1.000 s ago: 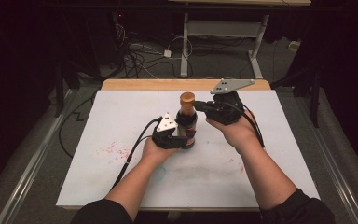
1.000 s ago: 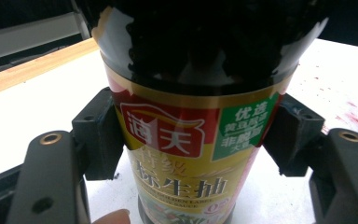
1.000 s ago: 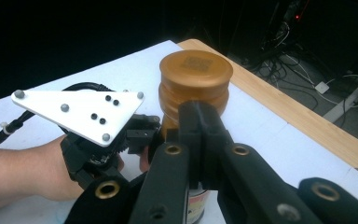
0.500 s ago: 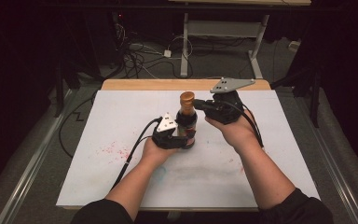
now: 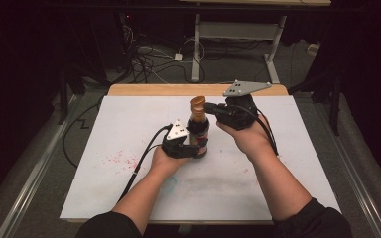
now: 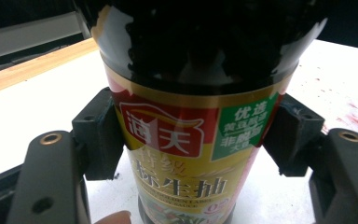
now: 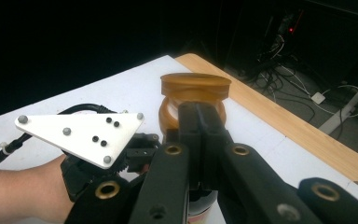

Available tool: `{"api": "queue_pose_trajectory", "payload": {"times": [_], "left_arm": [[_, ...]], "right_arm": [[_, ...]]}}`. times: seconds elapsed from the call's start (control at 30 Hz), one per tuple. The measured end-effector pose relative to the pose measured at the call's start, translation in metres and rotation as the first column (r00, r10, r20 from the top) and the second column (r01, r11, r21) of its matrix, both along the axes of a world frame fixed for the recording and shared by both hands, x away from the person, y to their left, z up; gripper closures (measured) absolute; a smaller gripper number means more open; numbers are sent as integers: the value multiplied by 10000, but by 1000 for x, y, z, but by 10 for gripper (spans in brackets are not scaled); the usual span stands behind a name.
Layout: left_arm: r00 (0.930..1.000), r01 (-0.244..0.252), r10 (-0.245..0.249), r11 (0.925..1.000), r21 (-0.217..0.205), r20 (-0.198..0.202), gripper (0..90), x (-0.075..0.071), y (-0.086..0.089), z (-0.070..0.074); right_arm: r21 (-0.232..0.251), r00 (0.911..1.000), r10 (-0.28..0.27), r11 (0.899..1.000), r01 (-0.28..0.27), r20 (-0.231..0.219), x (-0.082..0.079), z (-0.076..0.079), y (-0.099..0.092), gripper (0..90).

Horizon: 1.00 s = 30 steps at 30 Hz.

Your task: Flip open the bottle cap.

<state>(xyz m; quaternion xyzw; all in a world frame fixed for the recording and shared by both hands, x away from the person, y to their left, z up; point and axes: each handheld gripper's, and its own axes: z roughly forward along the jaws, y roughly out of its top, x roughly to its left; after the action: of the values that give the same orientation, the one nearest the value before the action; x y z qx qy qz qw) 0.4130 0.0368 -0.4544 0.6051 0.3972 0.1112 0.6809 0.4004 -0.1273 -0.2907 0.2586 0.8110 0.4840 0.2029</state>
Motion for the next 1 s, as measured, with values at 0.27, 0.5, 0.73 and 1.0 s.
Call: {"api": "queue_pose_trajectory", "payload": {"times": [0.27, 0.5, 0.73, 1.0], "left_arm": [[9999, -95, 91, 9973, -725, -67, 291, -1, -4, 1], [10000, -55, 54, 10000, -66, -34, 291, 0, 0, 0], [9999, -137, 131, 9972, -739, -91, 291, 0, -5, 1], [10000, -61, 61, 10000, -63, -43, 290, 0, 0, 0]], "right_arm": [[9, 10000, 29, 10000, -29, 29, 1, 1, 1, 900], [15, 10000, 41, 10000, -42, 86, 2, 4, 2, 900], [60, 9999, 69, 10000, -69, 140, 4, 7, 4, 900], [125, 9998, 73, 9999, -76, 176, 6, 9, 8, 900]]}}
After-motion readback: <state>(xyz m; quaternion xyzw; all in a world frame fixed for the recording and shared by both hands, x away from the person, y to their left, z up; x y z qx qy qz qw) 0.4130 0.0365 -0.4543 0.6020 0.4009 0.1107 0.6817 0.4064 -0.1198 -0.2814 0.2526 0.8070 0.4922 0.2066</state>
